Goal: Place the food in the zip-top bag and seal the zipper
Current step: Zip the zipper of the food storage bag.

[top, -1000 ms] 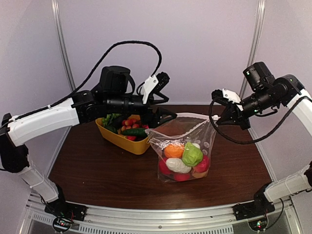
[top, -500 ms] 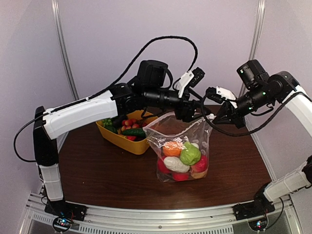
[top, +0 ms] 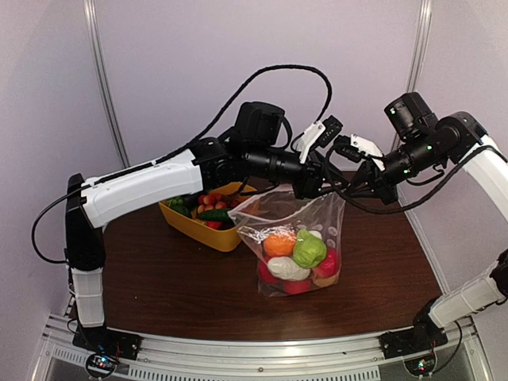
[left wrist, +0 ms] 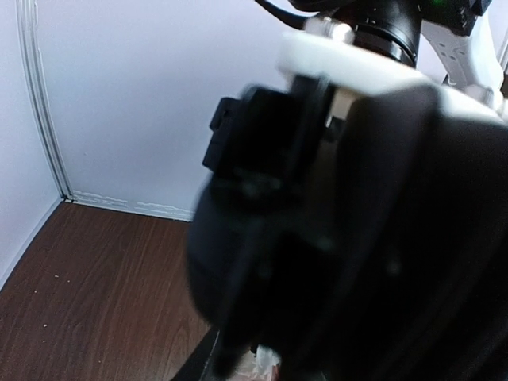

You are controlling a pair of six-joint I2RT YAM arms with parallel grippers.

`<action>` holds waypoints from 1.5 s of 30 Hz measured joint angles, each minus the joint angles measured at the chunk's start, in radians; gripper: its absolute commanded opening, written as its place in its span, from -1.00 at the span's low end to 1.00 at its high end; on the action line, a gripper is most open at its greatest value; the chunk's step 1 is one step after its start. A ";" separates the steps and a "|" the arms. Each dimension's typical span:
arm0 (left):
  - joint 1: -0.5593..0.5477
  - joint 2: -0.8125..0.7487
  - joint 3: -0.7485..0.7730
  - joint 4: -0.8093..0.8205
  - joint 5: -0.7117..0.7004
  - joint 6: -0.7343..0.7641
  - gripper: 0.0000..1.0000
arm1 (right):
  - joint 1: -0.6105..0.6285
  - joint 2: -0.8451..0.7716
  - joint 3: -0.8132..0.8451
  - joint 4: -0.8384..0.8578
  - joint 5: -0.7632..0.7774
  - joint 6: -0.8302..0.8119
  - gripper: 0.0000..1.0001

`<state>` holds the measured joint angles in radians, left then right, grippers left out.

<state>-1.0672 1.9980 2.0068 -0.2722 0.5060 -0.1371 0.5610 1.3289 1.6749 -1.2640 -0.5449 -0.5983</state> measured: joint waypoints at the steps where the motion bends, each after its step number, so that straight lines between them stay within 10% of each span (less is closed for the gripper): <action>1: 0.000 0.004 0.005 -0.002 0.000 0.000 -0.41 | 0.001 0.000 0.001 0.000 0.000 0.001 -1.00; 24: 0.004 0.014 0.059 -0.103 -0.024 0.034 -0.85 | -0.040 -0.021 -0.017 0.034 0.000 0.000 -1.00; 45: 0.064 -0.225 -0.297 -0.055 -0.109 0.034 -0.85 | -0.314 -0.045 -0.017 0.034 -0.087 -0.059 -1.00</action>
<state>-1.0031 1.7733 1.7096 -0.3267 0.3965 -0.1032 0.2466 1.2842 1.6577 -1.2297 -0.6323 -0.6571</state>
